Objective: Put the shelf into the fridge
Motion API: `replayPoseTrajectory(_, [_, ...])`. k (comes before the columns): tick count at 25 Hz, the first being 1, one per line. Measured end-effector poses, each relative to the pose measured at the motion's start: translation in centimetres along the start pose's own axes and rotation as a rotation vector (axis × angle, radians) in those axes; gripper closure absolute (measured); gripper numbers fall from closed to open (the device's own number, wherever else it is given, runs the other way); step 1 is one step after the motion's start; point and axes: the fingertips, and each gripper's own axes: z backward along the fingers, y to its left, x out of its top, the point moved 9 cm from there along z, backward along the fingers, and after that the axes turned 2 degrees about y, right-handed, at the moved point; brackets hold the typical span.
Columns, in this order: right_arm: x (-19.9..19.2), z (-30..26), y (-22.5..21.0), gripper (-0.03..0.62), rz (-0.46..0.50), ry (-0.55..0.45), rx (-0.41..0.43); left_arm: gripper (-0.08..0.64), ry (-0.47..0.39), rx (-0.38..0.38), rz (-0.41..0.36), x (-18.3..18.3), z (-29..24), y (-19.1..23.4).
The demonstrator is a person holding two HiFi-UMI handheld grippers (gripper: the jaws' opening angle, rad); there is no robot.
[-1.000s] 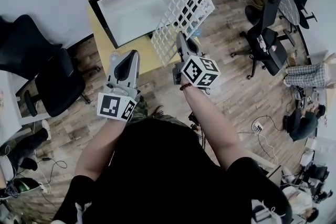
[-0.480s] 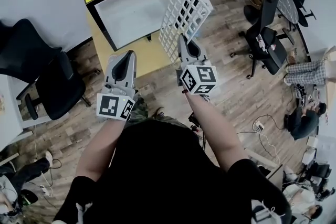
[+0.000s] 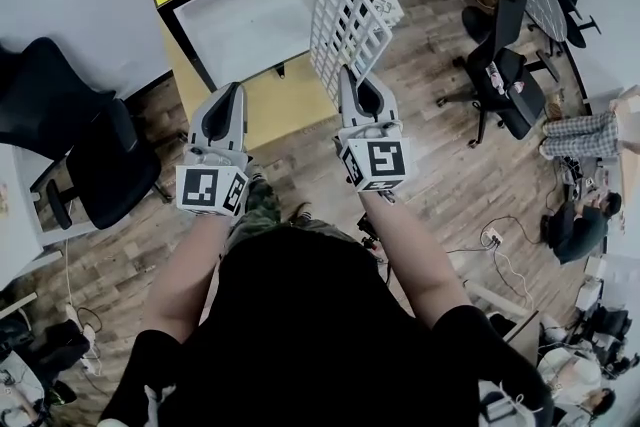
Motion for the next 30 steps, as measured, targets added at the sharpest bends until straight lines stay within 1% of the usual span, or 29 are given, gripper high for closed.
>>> replayPoseTrajectory(3, [0.3,0.3,-0.1,0.555,-0.004,-0.005,-0.013,0.541,-0.010,0.008,-0.001,0.5,-0.6,0.4])
replayPoseTrajectory(10, [0.6,0.9,-1.2,0.555,0.041,-0.008,-0.045,0.541,-0.021,0.038,-0.032,1.0,-1.1,1.7])
replayPoseTrajectory(14, [0.8,1.4,-1.3,0.555,0.072,-0.018,-0.044,0.541,-0.021,0.041,-0.036,1.0,-1.1,1.8])
replayPoseTrajectory(20, [0.8,1.5,-1.6,0.555,0.093,-0.021,-0.038,0.541,-0.018,0.056,-0.038,0.9,-0.8,2.2])
replayPoseTrajectory(30, [1.0,1.8,-1.8,0.555,0.107,-0.026,-0.043,0.541,-0.015,0.064,-0.053,1.0,-0.4,2.3])
